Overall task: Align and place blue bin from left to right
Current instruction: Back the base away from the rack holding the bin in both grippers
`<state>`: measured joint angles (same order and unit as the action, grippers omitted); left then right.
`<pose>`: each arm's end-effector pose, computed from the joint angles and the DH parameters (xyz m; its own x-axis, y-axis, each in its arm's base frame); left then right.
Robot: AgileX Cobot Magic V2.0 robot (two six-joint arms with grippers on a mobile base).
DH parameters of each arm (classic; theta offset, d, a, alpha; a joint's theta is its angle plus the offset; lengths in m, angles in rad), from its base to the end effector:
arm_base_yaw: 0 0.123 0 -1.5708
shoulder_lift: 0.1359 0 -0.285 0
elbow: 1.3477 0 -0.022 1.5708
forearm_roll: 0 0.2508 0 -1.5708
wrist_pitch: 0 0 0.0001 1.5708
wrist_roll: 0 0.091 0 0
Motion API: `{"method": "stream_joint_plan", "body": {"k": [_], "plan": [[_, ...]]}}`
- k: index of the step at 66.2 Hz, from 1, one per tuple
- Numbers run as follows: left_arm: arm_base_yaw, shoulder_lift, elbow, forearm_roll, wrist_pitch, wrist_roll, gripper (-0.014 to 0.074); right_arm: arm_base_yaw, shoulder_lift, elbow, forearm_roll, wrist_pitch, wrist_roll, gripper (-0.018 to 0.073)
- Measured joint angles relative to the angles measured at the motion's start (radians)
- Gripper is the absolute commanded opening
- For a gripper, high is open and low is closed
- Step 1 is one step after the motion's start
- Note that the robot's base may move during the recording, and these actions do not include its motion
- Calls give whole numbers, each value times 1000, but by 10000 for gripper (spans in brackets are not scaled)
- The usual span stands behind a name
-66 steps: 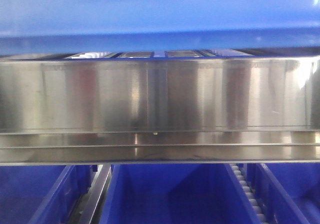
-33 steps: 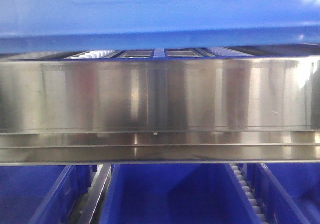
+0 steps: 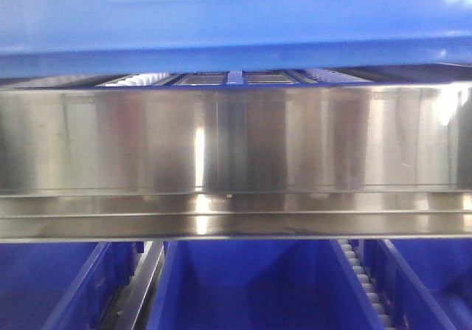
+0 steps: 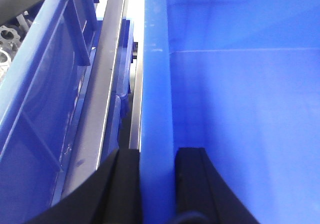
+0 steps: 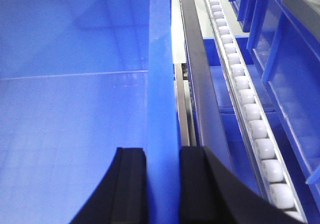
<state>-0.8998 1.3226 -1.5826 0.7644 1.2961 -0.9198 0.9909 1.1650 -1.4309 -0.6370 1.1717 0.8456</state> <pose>0.1974 -0.1511 0.4611 -0.5600 -0.0351 -0.8277 -0.0439 0.9990 -0.0126 0.1558 0.1468 0.4540 -0.5656 -0.0454 -0.8234 -0.2057 0.9747 0.0876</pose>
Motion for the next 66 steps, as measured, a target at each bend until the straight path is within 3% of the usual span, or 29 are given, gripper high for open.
{"method": "stream_joint_plan", "body": {"k": [66], "plan": [[0, -2, 0, 0, 4, 0, -111, 0, 0, 0, -2, -4, 2, -69]]}}
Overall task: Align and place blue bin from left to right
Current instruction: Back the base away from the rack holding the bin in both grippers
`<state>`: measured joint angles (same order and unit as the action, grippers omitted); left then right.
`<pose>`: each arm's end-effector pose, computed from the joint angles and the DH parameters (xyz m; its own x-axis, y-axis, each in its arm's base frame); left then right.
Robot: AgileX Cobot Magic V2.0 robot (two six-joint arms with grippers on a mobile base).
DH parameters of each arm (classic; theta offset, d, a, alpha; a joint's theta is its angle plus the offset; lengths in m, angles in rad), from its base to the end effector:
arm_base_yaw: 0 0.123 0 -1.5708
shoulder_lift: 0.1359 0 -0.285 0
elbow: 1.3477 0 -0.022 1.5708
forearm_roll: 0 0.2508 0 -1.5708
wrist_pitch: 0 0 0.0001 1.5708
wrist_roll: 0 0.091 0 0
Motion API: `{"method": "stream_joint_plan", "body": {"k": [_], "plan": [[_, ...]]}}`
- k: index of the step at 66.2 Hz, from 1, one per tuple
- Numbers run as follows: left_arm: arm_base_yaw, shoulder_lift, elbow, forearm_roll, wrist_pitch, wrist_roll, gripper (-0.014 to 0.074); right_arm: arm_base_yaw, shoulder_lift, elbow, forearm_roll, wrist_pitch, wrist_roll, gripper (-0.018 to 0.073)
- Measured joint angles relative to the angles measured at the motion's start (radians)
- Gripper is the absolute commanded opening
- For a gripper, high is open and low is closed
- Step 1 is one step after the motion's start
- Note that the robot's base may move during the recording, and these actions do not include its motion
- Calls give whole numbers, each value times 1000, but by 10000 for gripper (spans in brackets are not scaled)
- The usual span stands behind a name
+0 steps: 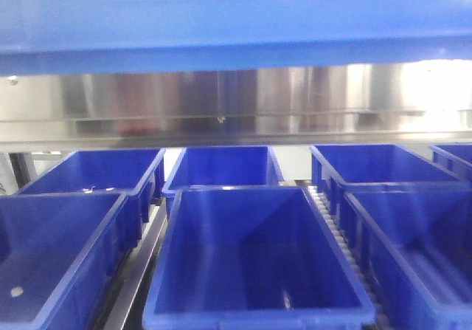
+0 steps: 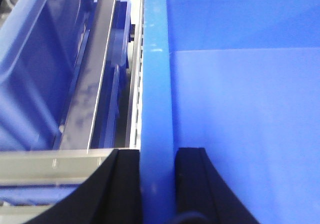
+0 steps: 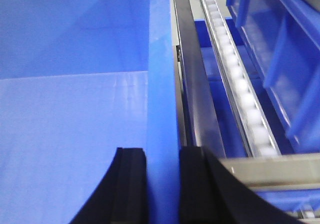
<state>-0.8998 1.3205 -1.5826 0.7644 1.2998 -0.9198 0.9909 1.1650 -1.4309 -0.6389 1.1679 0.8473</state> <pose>0.1968 -0.1503 0.4615 -0.5608 -0.0365 -0.8271 -0.0463 0.9988 -0.0127 0.1560 0.1469 0.4543 -0.5628 -0.0436 -0.8255 -0.2065 0.9743 0.0894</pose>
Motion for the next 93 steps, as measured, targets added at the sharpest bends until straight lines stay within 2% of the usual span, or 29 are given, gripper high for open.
{"method": "stream_joint_plan", "body": {"k": [93], "plan": [[0, 0, 0, -3, 0, 0, -111, 0, -1, 0, 0, 8, 0, -69]]}}
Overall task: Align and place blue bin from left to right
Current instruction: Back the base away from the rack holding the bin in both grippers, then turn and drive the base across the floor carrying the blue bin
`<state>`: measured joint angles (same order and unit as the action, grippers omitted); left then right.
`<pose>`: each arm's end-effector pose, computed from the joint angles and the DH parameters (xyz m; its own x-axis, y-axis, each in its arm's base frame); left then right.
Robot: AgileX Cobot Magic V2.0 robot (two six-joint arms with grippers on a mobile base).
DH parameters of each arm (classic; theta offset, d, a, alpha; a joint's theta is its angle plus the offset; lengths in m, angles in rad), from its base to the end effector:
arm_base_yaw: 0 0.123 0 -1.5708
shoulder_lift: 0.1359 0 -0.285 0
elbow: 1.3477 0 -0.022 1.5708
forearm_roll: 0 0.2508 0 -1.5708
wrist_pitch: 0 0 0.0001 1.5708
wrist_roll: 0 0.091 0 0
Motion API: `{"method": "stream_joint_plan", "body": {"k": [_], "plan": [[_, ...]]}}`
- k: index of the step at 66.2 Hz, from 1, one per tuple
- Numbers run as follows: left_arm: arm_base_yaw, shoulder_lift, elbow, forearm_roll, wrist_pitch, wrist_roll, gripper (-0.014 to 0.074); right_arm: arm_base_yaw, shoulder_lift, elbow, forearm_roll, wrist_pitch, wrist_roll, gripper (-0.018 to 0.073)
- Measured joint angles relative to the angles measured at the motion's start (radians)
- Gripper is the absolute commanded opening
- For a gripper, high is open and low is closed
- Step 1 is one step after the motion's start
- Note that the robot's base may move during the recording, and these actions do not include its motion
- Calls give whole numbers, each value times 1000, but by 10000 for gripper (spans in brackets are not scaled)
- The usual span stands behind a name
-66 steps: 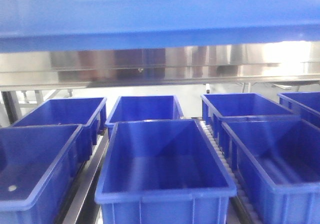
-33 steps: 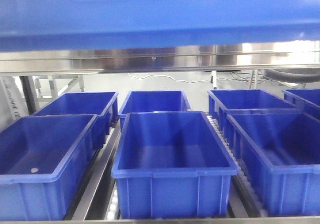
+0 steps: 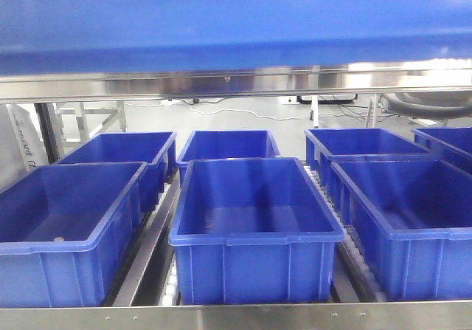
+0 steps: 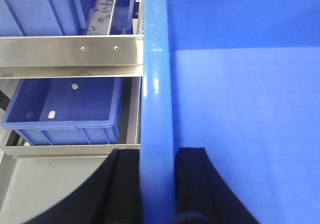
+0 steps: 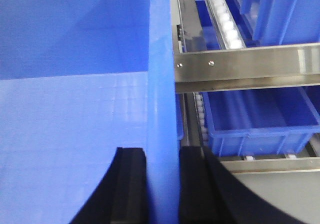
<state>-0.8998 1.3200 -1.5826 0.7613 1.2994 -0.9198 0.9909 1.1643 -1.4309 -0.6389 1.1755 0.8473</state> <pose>0.1966 -0.1503 0.4614 -0.5623 -0.0377 -0.8261 -0.0450 0.9989 -0.0149 0.1557 0.1462 0.4540 -0.5665 -0.0442 -0.8229 -0.2020 0.9755 0.0867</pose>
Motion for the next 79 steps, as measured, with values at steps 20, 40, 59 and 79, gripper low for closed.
{"method": "stream_joint_plan", "body": {"k": [20, 40, 59, 79], "plan": [[-3, 0, 0, -7, 0, 0, -111, 0, -2, 0, 27, 38, 0, -69], [-3, 0, 0, -7, 0, 0, -111, 0, -2, 0, 27, 38, 0, -69], [-3, 0, 0, -5, 0, 0, -111, 0, -2, 0, 27, 35, 0, -69], [-3, 0, 0, -5, 2, 0, -111, 0, -2, 0, 29, 33, 0, -69]]}}
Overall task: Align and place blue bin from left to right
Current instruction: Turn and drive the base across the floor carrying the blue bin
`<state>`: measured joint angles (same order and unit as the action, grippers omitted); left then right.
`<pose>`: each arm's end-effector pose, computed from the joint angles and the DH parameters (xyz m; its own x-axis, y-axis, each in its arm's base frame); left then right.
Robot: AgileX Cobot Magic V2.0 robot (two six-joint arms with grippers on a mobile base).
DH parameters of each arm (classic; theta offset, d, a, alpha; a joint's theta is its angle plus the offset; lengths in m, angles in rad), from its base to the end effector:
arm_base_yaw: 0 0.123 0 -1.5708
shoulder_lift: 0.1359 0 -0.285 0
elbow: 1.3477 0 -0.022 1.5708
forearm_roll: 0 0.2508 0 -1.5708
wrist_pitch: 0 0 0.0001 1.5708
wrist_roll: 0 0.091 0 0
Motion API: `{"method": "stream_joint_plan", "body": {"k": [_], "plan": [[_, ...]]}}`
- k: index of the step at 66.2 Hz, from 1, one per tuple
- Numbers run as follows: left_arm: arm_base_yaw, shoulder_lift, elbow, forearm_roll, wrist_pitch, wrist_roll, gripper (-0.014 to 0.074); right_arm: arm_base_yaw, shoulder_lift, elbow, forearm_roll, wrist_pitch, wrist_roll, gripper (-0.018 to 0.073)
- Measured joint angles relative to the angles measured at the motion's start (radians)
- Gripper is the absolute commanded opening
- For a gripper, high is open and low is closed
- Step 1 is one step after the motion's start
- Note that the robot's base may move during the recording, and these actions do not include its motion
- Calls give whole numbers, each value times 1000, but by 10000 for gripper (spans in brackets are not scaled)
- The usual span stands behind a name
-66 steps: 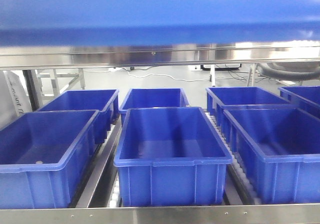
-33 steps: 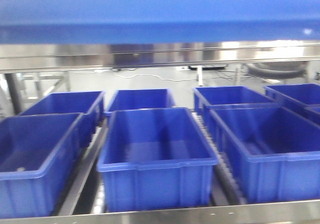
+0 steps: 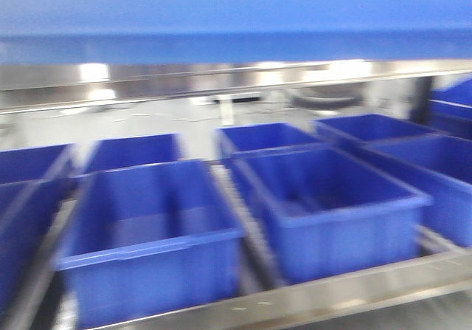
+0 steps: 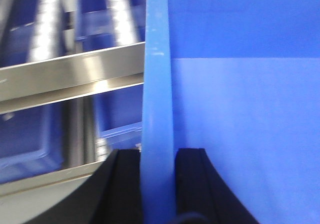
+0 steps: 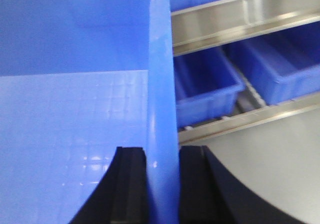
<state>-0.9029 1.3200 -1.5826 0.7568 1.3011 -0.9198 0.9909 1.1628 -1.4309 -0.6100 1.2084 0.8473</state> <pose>0.1959 -0.1511 0.4611 -0.5660 -0.0373 -0.8235 -0.0415 0.9990 -0.0167 0.1533 0.1450 0.4512 -0.6009 -0.0416 -0.7982 -0.1904 0.9773 0.0924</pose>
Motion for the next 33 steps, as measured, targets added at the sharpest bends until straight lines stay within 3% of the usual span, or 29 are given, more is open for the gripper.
{"method": "stream_joint_plan", "body": {"k": [33], "plan": [[0, 0, 0, 2, -2, 0, -111, 0, 0, 0, 0, 0, 0, -69]]}}
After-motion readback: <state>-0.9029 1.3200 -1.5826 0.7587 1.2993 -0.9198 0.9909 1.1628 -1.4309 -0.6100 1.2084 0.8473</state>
